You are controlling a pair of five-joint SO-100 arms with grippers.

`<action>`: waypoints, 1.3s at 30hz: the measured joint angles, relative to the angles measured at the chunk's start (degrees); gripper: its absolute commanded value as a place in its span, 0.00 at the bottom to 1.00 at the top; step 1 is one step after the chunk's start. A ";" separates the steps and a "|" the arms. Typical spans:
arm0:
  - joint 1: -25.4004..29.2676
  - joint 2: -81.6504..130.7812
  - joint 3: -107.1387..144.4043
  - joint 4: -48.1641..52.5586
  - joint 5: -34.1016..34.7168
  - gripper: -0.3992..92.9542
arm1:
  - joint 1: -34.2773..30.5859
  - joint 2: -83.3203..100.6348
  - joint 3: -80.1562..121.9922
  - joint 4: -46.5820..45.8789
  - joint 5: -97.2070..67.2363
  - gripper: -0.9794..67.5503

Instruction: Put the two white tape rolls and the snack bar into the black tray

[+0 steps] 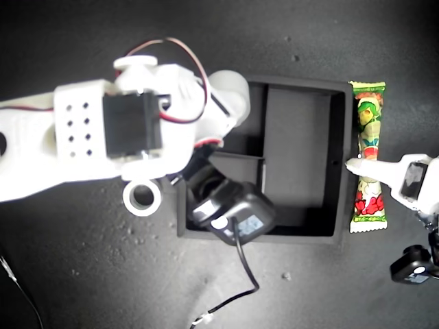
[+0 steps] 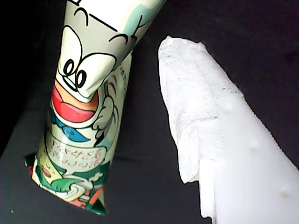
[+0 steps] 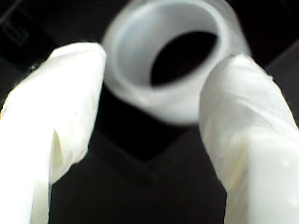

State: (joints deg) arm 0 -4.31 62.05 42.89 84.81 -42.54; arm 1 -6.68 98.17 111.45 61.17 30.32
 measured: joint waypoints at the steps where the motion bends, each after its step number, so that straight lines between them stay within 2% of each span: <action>1: 0.00 -0.35 -1.32 0.79 0.00 0.17 | 0.53 -0.79 -0.18 -0.18 0.00 0.44; 6: 1.32 -7.29 -13.10 6.77 -1.05 0.16 | 2.55 -1.67 0.53 -1.76 0.00 0.43; 11: 3.69 -23.91 -41.92 17.84 -3.08 0.15 | 4.75 -2.29 2.90 -4.92 0.00 0.37; 16: 3.96 -16.96 -41.57 19.34 -5.98 0.14 | 7.21 -8.96 1.85 -4.75 0.00 0.35; 18: 4.66 -11.87 -34.19 19.34 -7.73 0.14 | 7.38 -12.39 -0.35 -4.48 0.35 0.29; 22: 7.56 0.62 -18.37 19.34 -12.92 0.13 | 8.35 -14.41 -2.11 -4.04 -2.81 0.08; 25: 9.32 11.16 -6.59 19.34 -17.23 0.13 | 8.53 -14.59 -3.78 -2.46 -1.93 0.02; 32: 15.73 30.85 16.96 19.34 -25.22 0.12 | 9.32 -14.77 -14.59 11.16 4.83 0.01; 39: 19.16 38.50 28.65 17.49 -28.74 0.12 | 8.88 -14.77 -36.12 31.82 19.07 0.01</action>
State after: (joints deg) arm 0 14.85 100.55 71.54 102.30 -71.28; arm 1 2.20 83.41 75.32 92.99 49.39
